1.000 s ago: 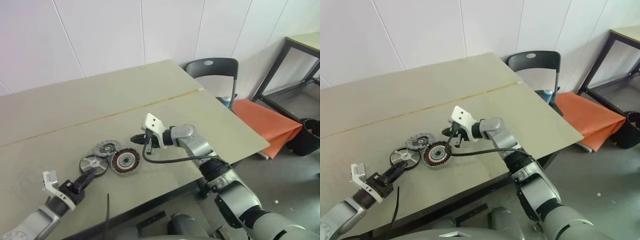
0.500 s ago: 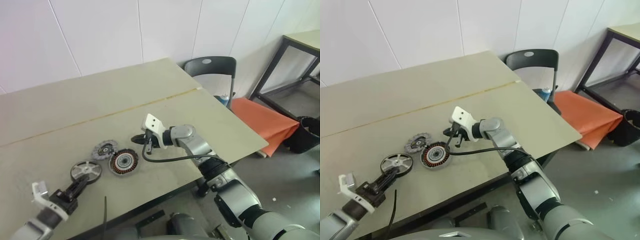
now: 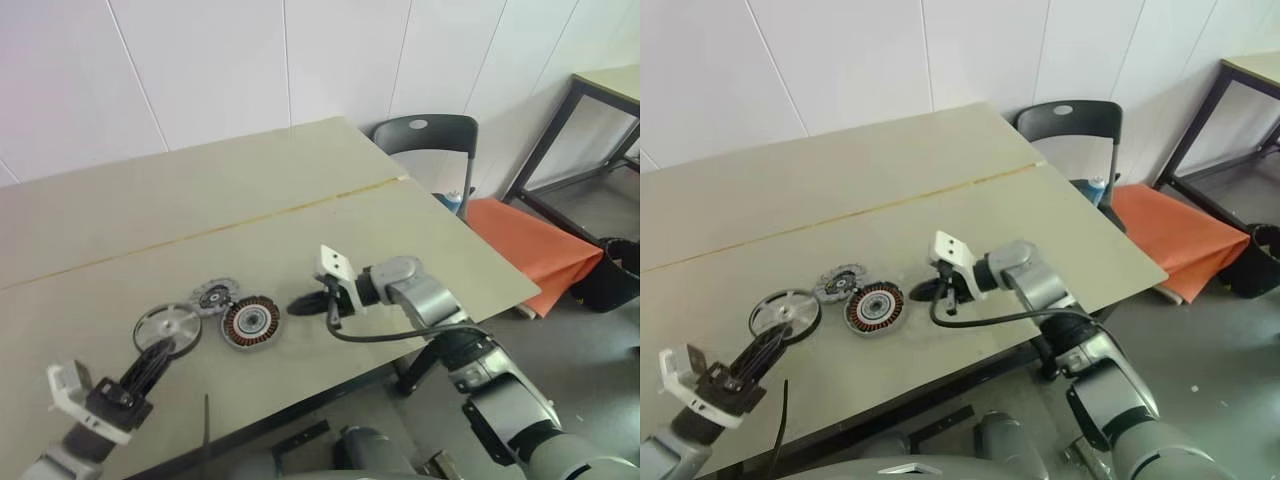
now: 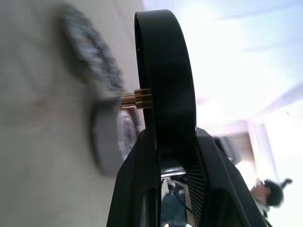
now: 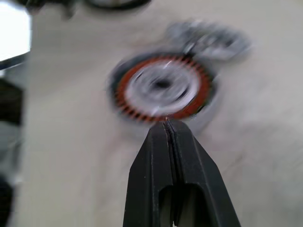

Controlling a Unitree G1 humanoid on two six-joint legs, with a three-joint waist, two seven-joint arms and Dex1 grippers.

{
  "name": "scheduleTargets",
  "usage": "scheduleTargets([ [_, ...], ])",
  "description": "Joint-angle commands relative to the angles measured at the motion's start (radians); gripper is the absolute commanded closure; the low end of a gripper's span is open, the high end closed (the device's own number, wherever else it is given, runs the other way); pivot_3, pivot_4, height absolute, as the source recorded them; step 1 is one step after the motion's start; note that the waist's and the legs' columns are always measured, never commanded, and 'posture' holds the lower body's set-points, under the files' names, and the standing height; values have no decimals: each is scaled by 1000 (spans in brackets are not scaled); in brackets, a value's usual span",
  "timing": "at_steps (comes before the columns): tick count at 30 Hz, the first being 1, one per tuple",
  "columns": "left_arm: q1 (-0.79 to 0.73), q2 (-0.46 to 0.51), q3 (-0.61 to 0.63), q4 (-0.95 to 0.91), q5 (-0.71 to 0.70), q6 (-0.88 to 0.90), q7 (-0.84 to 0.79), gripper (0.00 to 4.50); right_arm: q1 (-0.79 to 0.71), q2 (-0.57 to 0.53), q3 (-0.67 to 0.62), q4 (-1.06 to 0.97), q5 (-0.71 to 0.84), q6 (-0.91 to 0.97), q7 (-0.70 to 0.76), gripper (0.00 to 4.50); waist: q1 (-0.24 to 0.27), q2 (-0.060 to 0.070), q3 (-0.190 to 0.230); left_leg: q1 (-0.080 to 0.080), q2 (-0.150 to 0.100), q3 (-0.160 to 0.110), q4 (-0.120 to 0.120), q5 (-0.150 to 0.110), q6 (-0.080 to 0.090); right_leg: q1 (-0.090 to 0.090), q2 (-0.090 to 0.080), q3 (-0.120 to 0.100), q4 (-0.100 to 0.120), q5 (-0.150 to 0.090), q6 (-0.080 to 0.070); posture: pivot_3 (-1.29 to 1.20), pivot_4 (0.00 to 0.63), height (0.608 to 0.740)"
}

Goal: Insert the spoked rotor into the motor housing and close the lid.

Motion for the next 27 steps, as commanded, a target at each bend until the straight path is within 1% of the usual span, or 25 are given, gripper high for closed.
scheduleTargets([
  [1, -102, 24, -101, -37, -28, 24, 23, 4075, 10, -27, 6, -76, 28, 30, 28, 4500, -1, 0, 0, 1, 0, 0, 0, 0, 0, 1, 0, 0, 0, 0, 0, 0, 0, 740],
  [5, -223, 32, -196, -2, -42, 31, 82, 4075, 14, -28, 6, -88, 28, 41, 12, 4500, -3, -1, 0, 1, 0, 0, 0, 0, 0, 2, 3, 0, 1, 2, 3, 0, 0, 740],
  [10, -281, 45, -260, 53, -70, 41, 153, 4075, 20, -23, 7, -99, 28, 49, -7, 4500, -1, 0, 0, 0, 1, -1, -1, 0, 0, 0, 3, 0, 1, 3, 4, 0, 0, 740],
  [19, -278, 57, -271, 58, -119, 23, 228, 4075, 34, -24, 5, -114, 34, 54, -32, 4500, 1, -1, 0, 0, 0, -1, 0, 0, 0, 0, 2, 0, 1, 3, 4, 0, 0, 740],
  [27, -243, 35, -292, 16, -146, -7, 294, 4075, 36, -25, 6, -118, 34, 54, -43, 4500, 1, -1, 0, 0, 0, -1, 0, 0, 0, 0, 2, 0, 1, 3, 4, 0, 0, 740],
])
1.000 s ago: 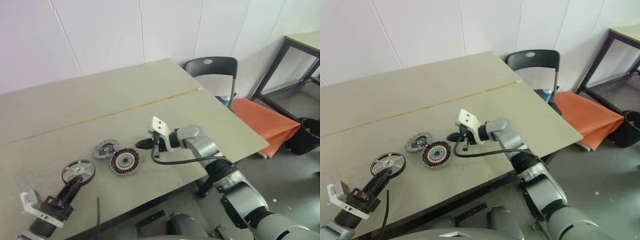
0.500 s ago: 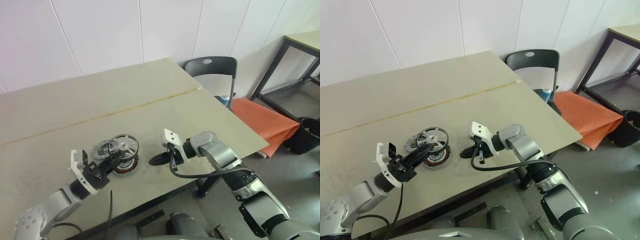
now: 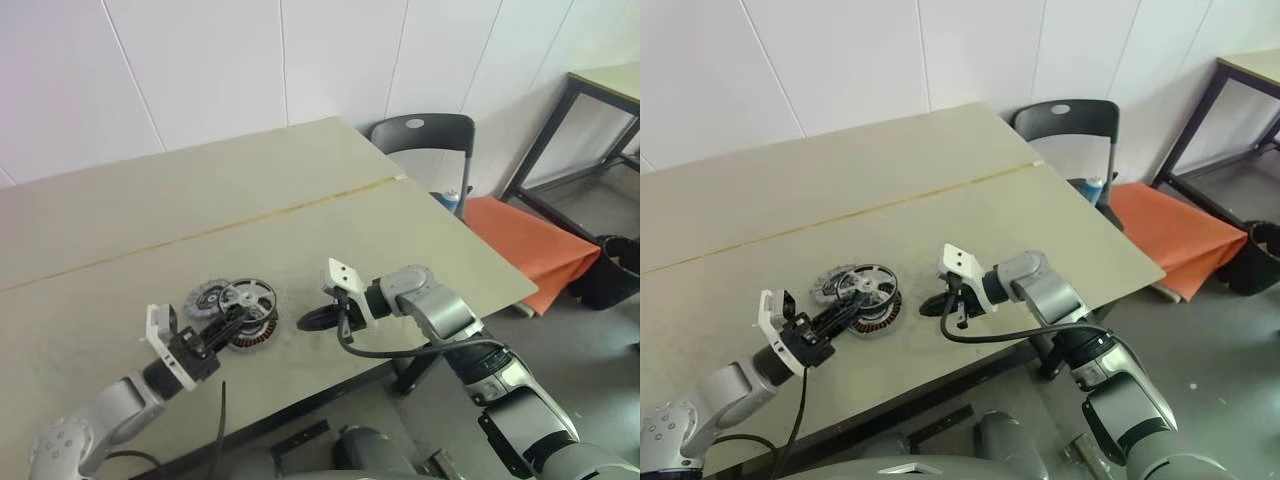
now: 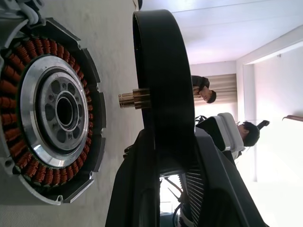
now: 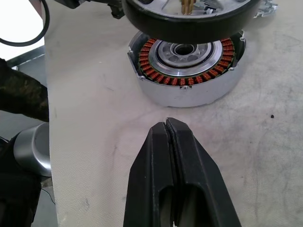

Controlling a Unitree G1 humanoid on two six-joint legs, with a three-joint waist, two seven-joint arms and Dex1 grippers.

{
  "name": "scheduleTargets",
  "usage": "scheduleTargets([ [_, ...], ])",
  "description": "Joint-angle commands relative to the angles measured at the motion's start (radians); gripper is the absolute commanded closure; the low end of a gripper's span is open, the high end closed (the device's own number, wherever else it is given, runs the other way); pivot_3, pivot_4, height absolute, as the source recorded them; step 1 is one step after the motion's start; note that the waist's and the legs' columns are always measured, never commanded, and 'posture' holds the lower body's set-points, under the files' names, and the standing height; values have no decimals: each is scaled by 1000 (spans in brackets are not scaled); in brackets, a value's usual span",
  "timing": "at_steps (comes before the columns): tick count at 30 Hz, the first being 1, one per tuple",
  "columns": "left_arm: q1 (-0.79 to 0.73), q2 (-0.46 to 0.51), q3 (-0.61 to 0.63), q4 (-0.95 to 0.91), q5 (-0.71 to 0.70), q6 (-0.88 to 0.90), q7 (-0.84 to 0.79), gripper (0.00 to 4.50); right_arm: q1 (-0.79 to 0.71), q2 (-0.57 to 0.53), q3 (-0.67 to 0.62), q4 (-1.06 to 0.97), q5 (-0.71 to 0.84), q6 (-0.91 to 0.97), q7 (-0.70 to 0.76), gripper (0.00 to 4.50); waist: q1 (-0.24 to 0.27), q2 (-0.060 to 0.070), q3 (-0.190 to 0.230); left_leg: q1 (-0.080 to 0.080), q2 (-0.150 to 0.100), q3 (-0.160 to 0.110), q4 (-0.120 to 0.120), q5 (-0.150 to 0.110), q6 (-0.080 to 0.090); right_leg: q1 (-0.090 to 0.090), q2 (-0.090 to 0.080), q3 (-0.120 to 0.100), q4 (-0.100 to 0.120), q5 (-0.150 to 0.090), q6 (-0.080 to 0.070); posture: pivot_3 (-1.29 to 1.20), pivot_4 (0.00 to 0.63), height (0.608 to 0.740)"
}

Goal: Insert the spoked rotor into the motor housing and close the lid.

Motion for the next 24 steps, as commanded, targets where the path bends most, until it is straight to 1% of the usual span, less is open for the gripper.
scheduleTargets([
  [1, 9, -12, -13, -52, -30, -18, 18, 4075, -7, 1, -2, -44, 15, -7, -2, 4500, 0, 0, 0, 0, 0, 0, 0, 0, 0, 0, 0, 0, 0, 0, 0, 0, 0, 740],
  [10, 31, -31, -27, -69, -29, -56, 67, 4075, -10, 0, -4, -41, 13, -13, -9, 4500, 0, 0, 0, 0, 0, 0, 0, 0, 0, 0, 0, 0, 0, 0, 0, 0, 0, 740],
  [15, 32, -44, -18, -73, -12, -89, 78, 4075, -9, 0, -3, -39, 13, -14, -11, 4500, 0, 0, 0, 0, 0, 0, 0, 0, 0, 0, 0, 0, 0, 0, 0, 0, 0, 740],
  [24, 53, -60, -37, -83, 8, -105, 95, 4075, -12, -4, -3, -33, 8, -21, -12, 4500, 0, 0, 0, 0, 0, 0, 0, 0, 0, 0, 0, 0, 0, 0, 0, 0, 0, 740],
])
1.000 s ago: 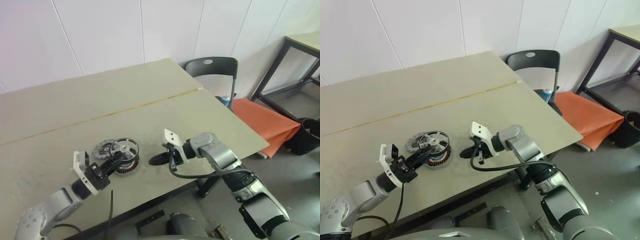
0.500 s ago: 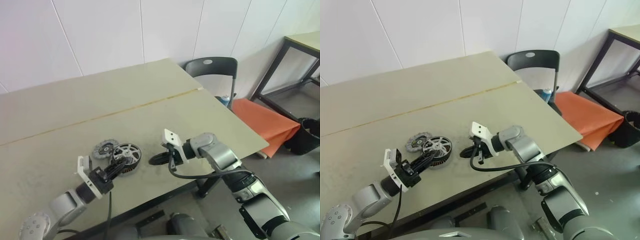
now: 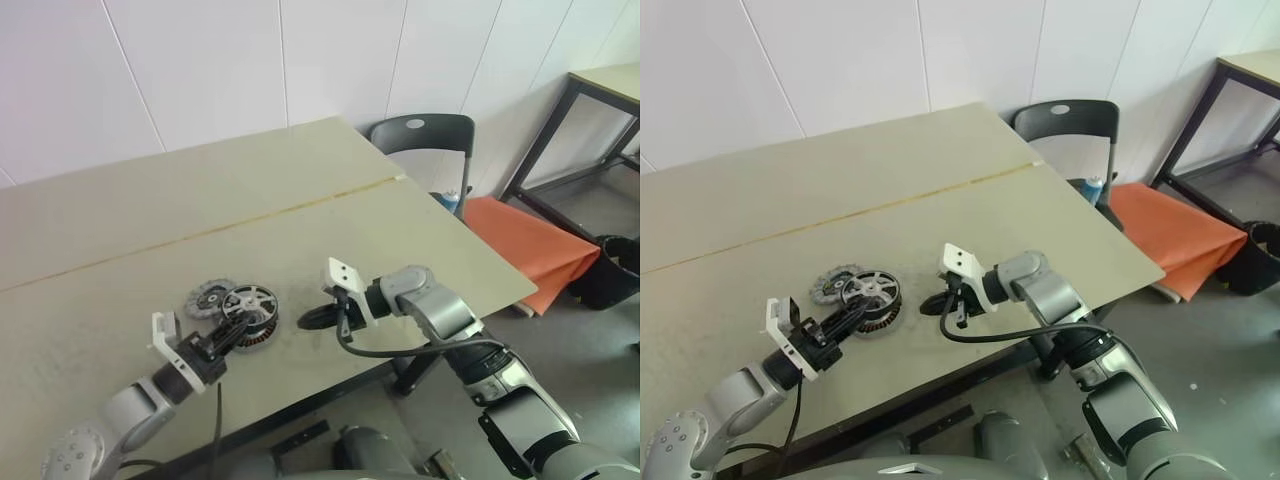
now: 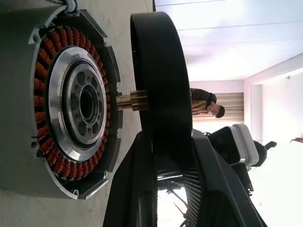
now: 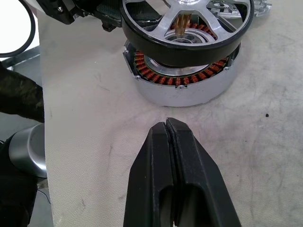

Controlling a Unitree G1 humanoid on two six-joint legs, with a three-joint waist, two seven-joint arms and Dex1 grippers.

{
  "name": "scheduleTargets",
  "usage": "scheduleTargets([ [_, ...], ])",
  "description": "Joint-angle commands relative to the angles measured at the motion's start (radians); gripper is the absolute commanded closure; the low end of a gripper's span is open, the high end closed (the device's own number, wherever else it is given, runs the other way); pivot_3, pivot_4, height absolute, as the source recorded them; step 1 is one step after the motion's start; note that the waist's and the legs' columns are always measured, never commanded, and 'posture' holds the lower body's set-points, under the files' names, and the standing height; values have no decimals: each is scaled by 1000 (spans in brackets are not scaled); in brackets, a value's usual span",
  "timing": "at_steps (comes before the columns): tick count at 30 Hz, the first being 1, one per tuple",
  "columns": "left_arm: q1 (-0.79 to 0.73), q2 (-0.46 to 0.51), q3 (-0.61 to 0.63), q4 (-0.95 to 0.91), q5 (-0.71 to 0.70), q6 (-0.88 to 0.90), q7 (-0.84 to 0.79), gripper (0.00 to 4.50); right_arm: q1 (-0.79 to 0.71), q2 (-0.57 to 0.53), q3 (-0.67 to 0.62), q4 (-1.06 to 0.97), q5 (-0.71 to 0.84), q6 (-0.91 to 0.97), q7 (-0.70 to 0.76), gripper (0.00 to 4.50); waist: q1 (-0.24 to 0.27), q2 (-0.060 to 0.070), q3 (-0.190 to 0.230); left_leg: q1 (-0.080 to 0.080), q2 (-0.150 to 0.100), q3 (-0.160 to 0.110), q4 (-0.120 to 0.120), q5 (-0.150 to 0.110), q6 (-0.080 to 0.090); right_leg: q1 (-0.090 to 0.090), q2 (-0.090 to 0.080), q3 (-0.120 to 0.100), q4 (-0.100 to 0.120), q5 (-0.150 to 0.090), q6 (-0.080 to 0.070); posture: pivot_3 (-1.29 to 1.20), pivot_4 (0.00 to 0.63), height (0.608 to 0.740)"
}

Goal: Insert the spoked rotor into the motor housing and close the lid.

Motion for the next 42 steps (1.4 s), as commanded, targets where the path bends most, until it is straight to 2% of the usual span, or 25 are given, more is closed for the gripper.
scheduleTargets([
  [1, 16, -9, -1, -29, 9, -10, 5, 4075, -13, -3, -3, -32, 7, -21, -1, 4500, 0, 0, 0, 0, 0, 0, 0, 0, 0, 0, 0, 0, 0, 0, 0, 0, 0, 740],
  [18, 71, -37, 15, -31, 58, -35, 4, 4075, -17, -4, -3, -18, 3, -34, -8, 4500, -3, 0, 0, 1, 0, 0, 0, 0, 0, 0, 1, 0, 0, 0, 0, 0, 0, 740],
  [40, 68, -58, 6, 16, 134, -27, -13, 4075, -25, -6, -3, -9, 2, -48, -7, 4500, -3, 1, -1, 1, 0, 0, 0, 0, 0, 1, 1, 0, 0, 0, 0, 0, 0, 740],
  [42, 69, -55, 7, 21, 148, -26, -7, 3343, -26, -5, -3, -8, 1, -49, -8, 4500, -3, 1, -1, 2, 0, 0, 0, 0, 0, 1, 1, 0, 0, 0, 0, 0, 0, 740],
])
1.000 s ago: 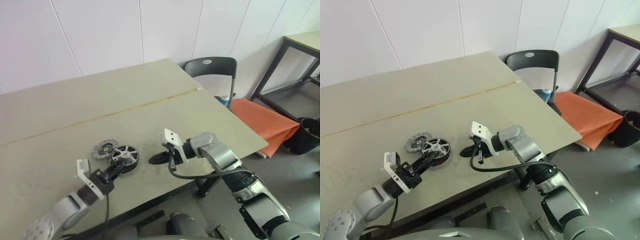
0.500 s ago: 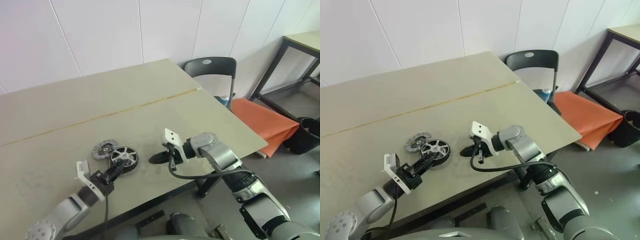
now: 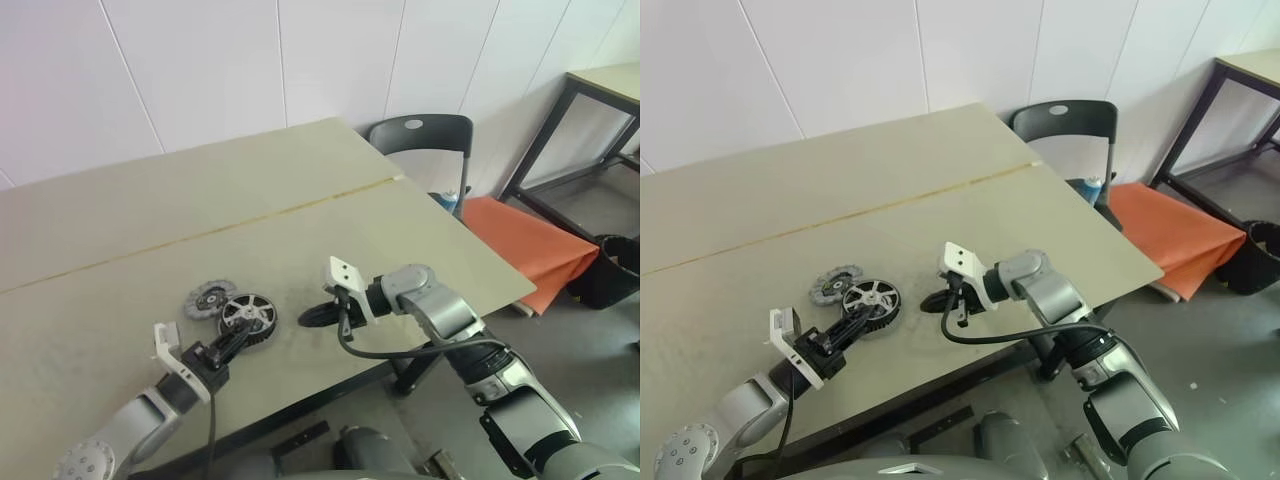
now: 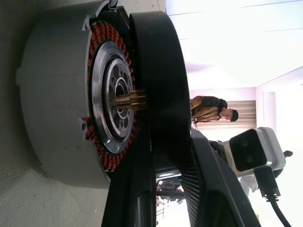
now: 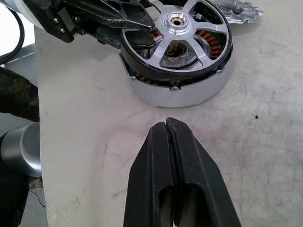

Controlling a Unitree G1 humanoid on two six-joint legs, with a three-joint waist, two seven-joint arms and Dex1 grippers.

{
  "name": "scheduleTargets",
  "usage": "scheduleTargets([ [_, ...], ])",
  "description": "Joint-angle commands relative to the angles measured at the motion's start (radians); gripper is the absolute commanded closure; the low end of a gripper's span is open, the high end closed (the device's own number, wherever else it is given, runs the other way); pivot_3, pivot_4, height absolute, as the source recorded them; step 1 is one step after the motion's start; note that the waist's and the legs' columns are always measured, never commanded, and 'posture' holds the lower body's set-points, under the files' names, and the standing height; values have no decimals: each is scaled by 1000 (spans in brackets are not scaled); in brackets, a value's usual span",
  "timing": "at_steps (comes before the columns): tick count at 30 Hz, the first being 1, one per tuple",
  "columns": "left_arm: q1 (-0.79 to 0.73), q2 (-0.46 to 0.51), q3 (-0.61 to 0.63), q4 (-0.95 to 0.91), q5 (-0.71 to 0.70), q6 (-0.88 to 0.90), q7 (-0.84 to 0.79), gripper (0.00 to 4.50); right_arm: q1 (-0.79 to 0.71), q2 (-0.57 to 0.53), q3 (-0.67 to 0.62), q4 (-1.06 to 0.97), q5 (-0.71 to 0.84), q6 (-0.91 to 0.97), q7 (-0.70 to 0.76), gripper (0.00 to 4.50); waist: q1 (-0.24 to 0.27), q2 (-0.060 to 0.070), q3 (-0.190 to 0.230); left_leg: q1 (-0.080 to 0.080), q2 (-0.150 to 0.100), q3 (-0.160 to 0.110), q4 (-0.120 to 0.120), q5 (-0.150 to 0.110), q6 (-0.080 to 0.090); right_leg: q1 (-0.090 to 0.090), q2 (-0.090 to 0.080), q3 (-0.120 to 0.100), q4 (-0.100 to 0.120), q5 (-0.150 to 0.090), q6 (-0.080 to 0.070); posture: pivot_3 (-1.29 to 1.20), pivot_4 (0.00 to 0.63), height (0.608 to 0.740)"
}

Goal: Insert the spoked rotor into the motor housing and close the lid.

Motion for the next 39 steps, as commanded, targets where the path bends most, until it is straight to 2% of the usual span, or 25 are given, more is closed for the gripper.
scheduleTargets([
  [1, 19, 5, 7, 32, 30, 5, 16, 3080, -25, 2, -2, -10, 2, -15, 0, 4500, 1, 0, 0, 0, 0, 0, 0, 0, 0, 0, 0, 0, 0, 0, 0, 0, 0, 740],
  [6, 37, 24, 17, 15, 31, 10, 53, 1547, -26, 4, -2, -5, -1, -19, -2, 4500, 4, 2, -1, 3, 0, 0, 1, 0, 0, 9, 0, 0, 0, -1, -1, 0, 0, 740],
  [8, 49, 55, 17, -23, 8, 24, 90, 921, -28, 5, -1, 0, -2, -22, -2, 4500, 3, 2, -1, 16, 0, 0, 0, 0, 0, 15, 0, 0, -1, -3, -4, 0, 0, 740],
  [9, 53, 81, 21, -49, -19, 31, 110, 650, -29, 5, -1, 4, -3, -25, -2, 4500, 2, 2, -1, 18, 0, 0, 0, 0, 0, 17, 0, 0, -1, -3, -4, 0, 0, 740],
  [14, 30, 202, 52, -117, -81, 32, 158, 650, -35, 12, 4, 20, -6, -36, -1, 4500, -2, 1, 0, 19, 0, 0, -1, 0, 0, 17, 1, 0, 0, -3, -4, 0, 0, 740],
  [17, -12, 303, 83, -118, -62, 46, 140, 650, -38, 18, 8, 27, -8, -42, -1, 4500, 1, 1, 0, 16, 0, 0, -2, 0, 0, 14, 1, 0, 0, -3, -3, 0, 0, 740],
  [19, -24, 364, 86, -70, 42, 76, 47, 650, -40, 21, 11, 33, -10, -46, -1, 4500, 2, 2, 1, 16, 0, 0, -3, 0, 0, 13, 1, 0, 0, -3, -3, 0, 0, 740],
  [21, -28, 444, 70, -41, 220, 86, -86, 650, -42, 23, 12, 37, -12, -47, -1, 4500, 1, 3, 1, 15, 0, 0, -3, 0, 0, 12, 1, 0, -1, -3, -4, 0, 0, 740],
  [27, -34, 609, 41, -112, 536, 70, -375, 650, -39, 22, 14, 38, -19, -45, -2, 4500, 2, 2, 2, 11, -1, 1, -3, 0, 0, 10, 0, 0, -3, -3, -4, 0, 0, 740],
  [29, -57, 602, 41, -112, 638, 4, -435, 650, -39, 23, 12, 38, -22, -43, -3, 4500, 1, 3, 3, 11, -1, 2, -3, 0, 0, 10, -1, 0, -3, -3, -4, 0, 0, 740],
  [32, -169, 524, 46, -89, 803, -175, -491, 650, -39, 27, 10, 38, -24, -41, -8, 4500, 7, 3, 4, 11, -1, 1, -3, 0, 0, 10, -1, 0, -3, -3, -4, 0, 0, 740],
  [35, -251, 446, 12, -122, 876, -247, -527, 1181, -36, 29, 12, 35, -25, -38, -10, 4500, 14, 3, 4, 11, 0, 1, -3, 0, -1, 10, -1, 0, -3, -3, -4, 0, 0, 740],
  [39, -296, 354, -57, -170, 931, -301, -602, 2485, -36, 28, 12, 32, -21, -34, -6, 4500, 18, 2, 4, 9, 0, 3, -3, 0, 0, 9, -1, 2, -3, 0, 0, 0, 0, 740],
])
